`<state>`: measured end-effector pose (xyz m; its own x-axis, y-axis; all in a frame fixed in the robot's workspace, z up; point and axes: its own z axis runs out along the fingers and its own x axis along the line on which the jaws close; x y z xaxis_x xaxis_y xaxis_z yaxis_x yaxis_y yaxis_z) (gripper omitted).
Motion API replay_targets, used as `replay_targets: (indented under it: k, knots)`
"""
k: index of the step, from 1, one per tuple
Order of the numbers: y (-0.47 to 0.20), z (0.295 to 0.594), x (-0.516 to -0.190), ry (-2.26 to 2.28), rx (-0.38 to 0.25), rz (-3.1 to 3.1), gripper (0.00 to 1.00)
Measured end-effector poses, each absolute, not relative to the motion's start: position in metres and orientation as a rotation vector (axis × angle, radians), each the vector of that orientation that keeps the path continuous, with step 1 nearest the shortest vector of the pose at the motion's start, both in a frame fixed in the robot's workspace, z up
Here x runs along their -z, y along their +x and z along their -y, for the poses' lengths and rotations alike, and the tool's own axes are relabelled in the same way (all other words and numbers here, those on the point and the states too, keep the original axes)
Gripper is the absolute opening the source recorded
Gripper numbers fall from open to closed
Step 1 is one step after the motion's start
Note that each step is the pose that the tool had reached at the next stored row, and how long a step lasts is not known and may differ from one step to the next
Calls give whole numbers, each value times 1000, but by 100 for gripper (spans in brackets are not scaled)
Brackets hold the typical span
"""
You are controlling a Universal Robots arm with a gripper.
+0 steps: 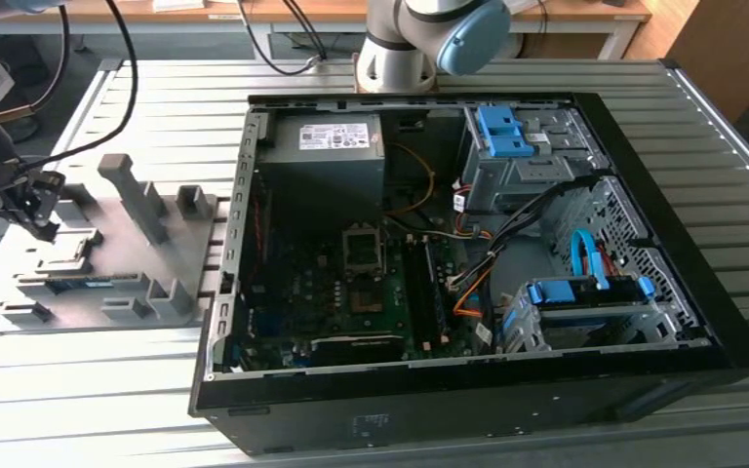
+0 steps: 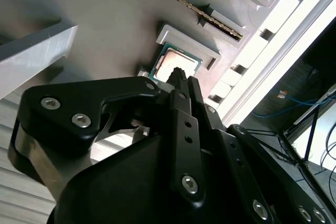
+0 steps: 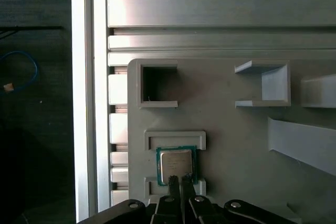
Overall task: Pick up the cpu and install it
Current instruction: 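Pick up the cpu and move it towards the insertion slot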
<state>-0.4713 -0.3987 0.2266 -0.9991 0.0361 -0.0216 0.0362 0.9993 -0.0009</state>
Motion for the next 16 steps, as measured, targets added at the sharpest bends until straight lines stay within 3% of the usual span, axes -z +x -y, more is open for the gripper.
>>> replay_targets:
  k: [3, 6, 7, 9, 11, 12, 16]
  knots:
    - [-471, 399, -227, 57, 2, -3120, 23]
    - [-471, 399, -227, 57, 2, -3120, 41]
    - [-471, 399, -227, 57, 2, -3120, 41]
    - [-471, 399, -227, 56, 2, -3121, 52]
    - [-471, 399, -227, 57, 2, -3121, 52]
    - [-471, 399, -227, 57, 2, -3121, 58]
    - [-471, 399, -226, 44, 2, -3121, 58]
